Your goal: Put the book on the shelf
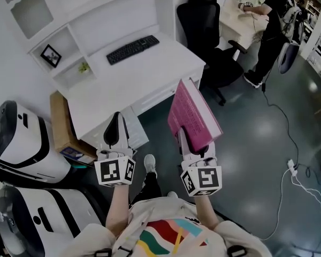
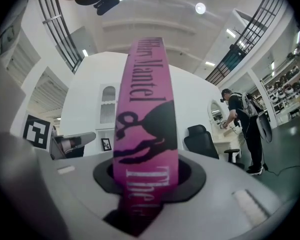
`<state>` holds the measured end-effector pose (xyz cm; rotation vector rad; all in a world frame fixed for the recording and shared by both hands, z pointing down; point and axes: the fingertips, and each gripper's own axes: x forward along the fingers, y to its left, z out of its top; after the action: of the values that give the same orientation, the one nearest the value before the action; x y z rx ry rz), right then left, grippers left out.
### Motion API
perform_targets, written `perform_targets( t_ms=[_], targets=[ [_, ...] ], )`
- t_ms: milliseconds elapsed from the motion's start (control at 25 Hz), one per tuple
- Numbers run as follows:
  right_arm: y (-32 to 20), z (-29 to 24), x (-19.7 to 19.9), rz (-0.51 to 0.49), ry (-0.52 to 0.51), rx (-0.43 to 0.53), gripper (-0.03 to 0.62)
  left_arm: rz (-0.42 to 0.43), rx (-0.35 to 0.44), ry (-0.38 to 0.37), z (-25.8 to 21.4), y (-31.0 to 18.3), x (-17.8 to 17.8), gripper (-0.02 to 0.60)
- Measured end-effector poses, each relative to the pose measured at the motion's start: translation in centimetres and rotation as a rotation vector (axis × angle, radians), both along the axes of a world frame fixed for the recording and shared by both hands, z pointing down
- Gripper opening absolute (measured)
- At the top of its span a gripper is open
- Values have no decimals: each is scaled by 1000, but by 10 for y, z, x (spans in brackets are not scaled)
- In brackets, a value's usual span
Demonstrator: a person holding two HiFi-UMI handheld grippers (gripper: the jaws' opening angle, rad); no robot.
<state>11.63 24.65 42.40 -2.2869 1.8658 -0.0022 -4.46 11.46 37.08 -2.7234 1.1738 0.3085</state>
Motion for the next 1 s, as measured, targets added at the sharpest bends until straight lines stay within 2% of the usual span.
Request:
perform_targets(
  t_ms=[160,440,760,1000],
  targets=[
    [-25,-9,10,-9,25,13,147,-21,-12,12,-1,-31,6,-2],
    [-90,-1,10,-44,24,-40,147,-30,-46,-6,15,-98,21,-2],
    [-203,-19,10,-54,64,-37,147,-18,-43,-6,9,-206,34,-2],
    [-294,-23,21,-32,54,-53,147,-28,-24,-2,-3,-293,36,-2]
  ],
)
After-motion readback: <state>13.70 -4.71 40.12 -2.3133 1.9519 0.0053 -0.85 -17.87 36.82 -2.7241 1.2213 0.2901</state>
